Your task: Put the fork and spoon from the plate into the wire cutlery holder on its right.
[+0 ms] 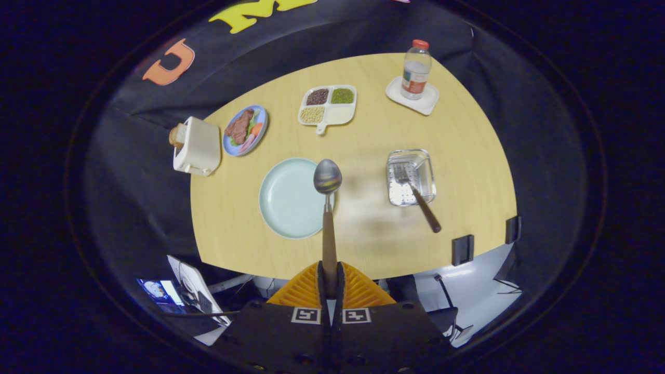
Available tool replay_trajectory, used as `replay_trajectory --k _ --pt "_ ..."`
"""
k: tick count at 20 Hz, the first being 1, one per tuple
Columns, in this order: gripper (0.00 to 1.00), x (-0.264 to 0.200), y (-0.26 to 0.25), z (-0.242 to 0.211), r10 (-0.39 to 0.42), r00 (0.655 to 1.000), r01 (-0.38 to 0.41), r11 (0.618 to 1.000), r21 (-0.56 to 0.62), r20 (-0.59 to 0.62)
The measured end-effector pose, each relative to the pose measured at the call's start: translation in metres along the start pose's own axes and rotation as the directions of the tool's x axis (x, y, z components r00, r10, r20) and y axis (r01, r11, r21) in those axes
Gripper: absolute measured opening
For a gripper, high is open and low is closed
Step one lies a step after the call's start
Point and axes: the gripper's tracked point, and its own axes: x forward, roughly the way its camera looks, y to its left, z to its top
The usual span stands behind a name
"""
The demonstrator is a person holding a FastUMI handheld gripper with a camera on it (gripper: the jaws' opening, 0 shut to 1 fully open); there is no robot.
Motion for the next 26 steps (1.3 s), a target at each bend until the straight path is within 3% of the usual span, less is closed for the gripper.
replay_trajectory --k 8,19,23,25,26 --pt "0.01 -0.007 -0.071 -0.004 -0.043 0.998 0.048 0.993 0.109 -0.053" --pt "0.01 0.038 -0.088 0.014 -0.044 0.983 0.077 0.980 0.185 -0.180" --pt "0.12 0.042 -0.083 0.024 -0.047 0.986 0.077 0.978 0.191 -0.160" --pt "0.34 0.040 -0.080 0.030 -0.052 0.989 0.074 0.984 0.165 -0.135" --pt "0.51 0.038 -0.078 0.033 -0.056 0.992 0.072 0.987 0.144 -0.116"
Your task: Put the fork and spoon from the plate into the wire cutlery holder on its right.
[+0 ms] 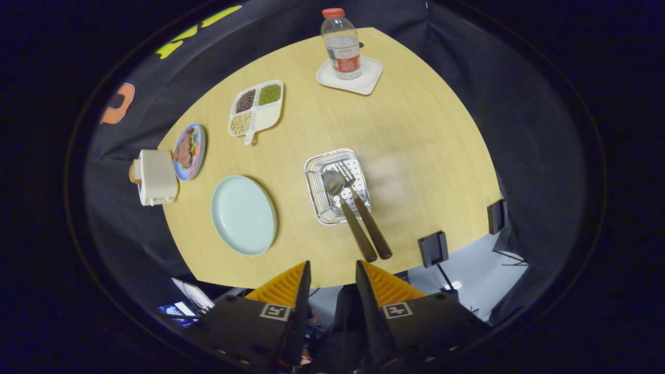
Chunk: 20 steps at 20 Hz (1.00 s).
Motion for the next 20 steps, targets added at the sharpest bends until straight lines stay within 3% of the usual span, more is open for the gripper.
replay_trajectory --k 2,4,8,11,13,17,20 --pt "0.84 -0.006 0.002 0.006 -0.010 0.999 0.013 0.999 -0.048 0.051" --pt "0.95 -0.014 0.005 0.015 -0.018 0.993 0.028 0.996 -0.084 0.119" --pt "0.97 -0.037 0.017 0.037 0.016 0.953 0.029 0.989 -0.144 0.303" --pt "0.97 -0.062 0.040 0.056 0.114 0.884 -0.016 0.976 -0.215 0.453" --pt "0.97 -0.084 0.054 0.069 0.172 0.798 -0.013 0.963 -0.268 0.577" --pt "0.97 -0.134 0.077 0.078 0.259 0.576 0.067 0.930 -0.361 0.775" --pt "0.96 -0.190 0.084 0.078 0.309 0.393 0.034 0.936 -0.349 0.866"
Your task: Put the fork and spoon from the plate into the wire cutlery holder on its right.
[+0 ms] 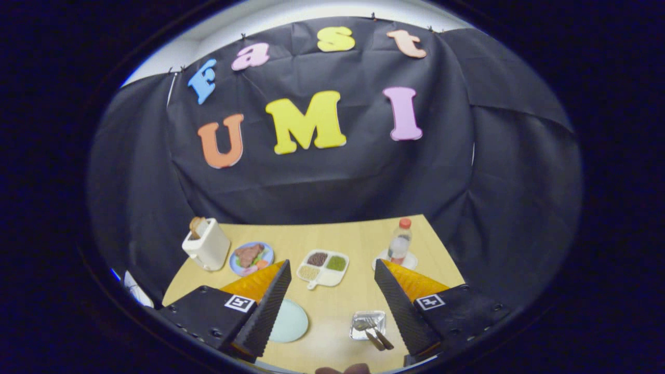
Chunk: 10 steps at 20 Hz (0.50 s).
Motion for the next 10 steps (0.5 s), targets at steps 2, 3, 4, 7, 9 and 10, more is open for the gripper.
replay_trajectory --k 2,3,4,7,9,10 --pt "0.96 -0.014 0.009 0.014 0.004 0.995 -0.005 1.000 0.007 0.103" --pt "0.96 -0.023 0.004 0.028 0.007 0.990 -0.007 1.000 -0.003 0.143" --pt "0.96 -0.028 0.005 0.035 0.008 0.985 -0.005 1.000 -0.017 0.171" --pt "0.96 -0.035 0.011 0.041 0.012 0.976 0.000 0.999 -0.054 0.217" --pt "0.96 -0.036 0.017 0.048 0.013 0.971 0.000 0.999 -0.054 0.239" --pt "0.96 -0.037 0.018 0.050 0.017 0.967 -0.003 0.998 -0.055 0.254"
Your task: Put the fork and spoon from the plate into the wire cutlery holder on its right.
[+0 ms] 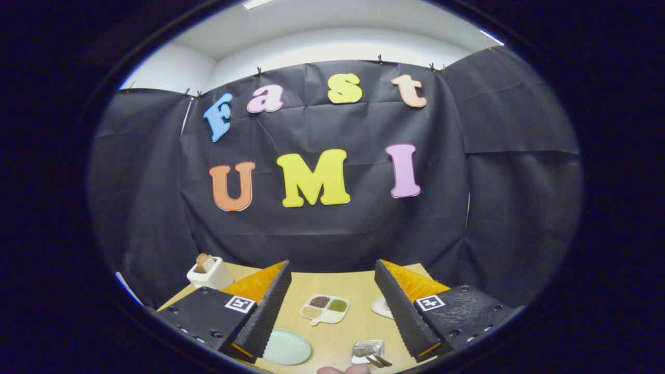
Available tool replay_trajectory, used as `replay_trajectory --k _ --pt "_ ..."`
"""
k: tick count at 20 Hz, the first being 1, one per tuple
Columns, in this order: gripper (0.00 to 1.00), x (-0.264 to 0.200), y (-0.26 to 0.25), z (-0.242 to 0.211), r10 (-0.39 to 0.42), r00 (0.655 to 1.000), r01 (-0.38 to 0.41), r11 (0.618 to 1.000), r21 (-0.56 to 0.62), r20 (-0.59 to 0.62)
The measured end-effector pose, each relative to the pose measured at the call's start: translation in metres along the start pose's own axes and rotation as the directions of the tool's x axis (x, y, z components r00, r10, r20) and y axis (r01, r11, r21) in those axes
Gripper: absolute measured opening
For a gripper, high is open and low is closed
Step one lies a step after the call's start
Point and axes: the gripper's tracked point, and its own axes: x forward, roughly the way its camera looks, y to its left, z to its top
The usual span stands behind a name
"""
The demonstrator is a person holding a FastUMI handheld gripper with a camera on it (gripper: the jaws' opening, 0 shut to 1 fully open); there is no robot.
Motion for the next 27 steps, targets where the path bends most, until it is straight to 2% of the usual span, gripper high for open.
replay_trajectory --k 8,12,19,27 --pt "0.96 -0.006 0.025 0.023 0.033 0.995 -0.031 0.999 -0.020 0.089" --pt "0.96 -0.008 0.036 0.020 0.069 0.994 -0.067 0.997 -0.024 0.090" --pt "0.96 -0.012 0.019 0.026 0.029 0.992 -0.025 0.999 -0.033 0.119" --pt "0.96 -0.019 0.022 0.025 0.021 0.991 -0.017 0.999 -0.030 0.128"
